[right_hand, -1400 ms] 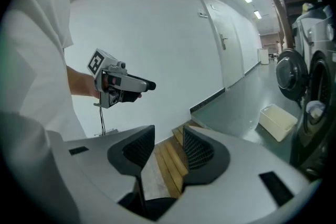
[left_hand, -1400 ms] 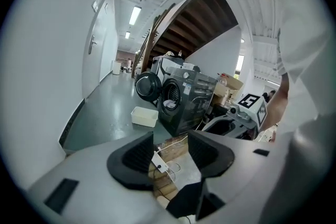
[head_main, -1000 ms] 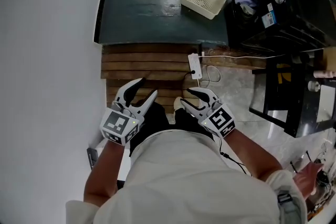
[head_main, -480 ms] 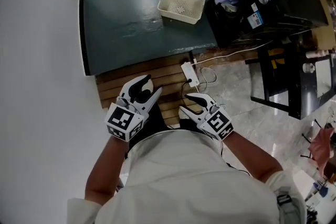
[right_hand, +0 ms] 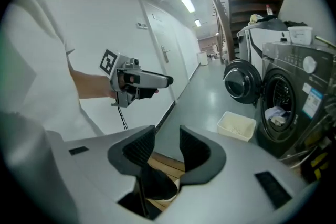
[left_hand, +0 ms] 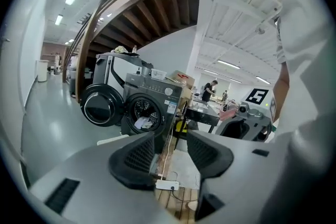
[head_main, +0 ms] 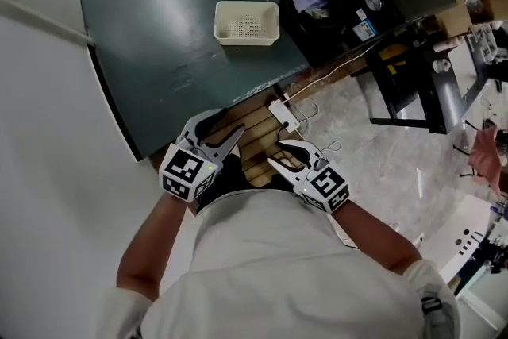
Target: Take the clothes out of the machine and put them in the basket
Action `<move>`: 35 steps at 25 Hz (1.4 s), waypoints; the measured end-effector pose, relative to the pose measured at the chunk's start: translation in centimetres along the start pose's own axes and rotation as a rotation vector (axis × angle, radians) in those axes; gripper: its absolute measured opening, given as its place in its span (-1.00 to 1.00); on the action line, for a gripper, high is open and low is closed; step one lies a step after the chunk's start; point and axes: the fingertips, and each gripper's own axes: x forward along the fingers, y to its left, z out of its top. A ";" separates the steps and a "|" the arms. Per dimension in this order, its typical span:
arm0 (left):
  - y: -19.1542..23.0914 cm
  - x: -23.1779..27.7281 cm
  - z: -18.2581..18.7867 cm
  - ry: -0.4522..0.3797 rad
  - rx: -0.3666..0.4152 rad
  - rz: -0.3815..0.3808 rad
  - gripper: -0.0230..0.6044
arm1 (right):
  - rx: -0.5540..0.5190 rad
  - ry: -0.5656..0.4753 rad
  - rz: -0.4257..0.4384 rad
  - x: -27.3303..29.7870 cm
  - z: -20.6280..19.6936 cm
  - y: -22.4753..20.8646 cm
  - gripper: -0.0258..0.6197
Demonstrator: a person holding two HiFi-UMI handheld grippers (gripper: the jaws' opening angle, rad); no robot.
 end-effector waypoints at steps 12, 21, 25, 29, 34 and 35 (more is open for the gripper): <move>2.1 7.4 4.2 0.067 0.072 -0.164 -0.32 | 0.067 -0.087 -0.203 -2.3 3.8 -5.4 -0.45; 2.7 17.3 8.6 0.195 0.176 -0.195 -0.30 | 0.067 -0.189 -0.212 -3.6 5.8 -14.4 -0.45; 3.5 21.1 9.9 0.242 0.238 -0.203 -0.26 | 0.098 -0.229 -0.259 -4.8 5.6 -17.2 -0.45; 4.8 26.0 10.5 0.272 0.290 -0.219 -0.16 | 0.166 -0.237 -0.325 -5.5 3.7 -19.5 -0.39; 6.8 32.1 9.8 0.309 0.337 -0.266 -0.12 | 0.259 -0.245 -0.373 -4.2 2.4 -20.6 -0.34; 7.4 33.5 9.2 0.314 0.347 -0.274 -0.11 | 0.266 -0.239 -0.380 -3.6 2.0 -21.0 -0.32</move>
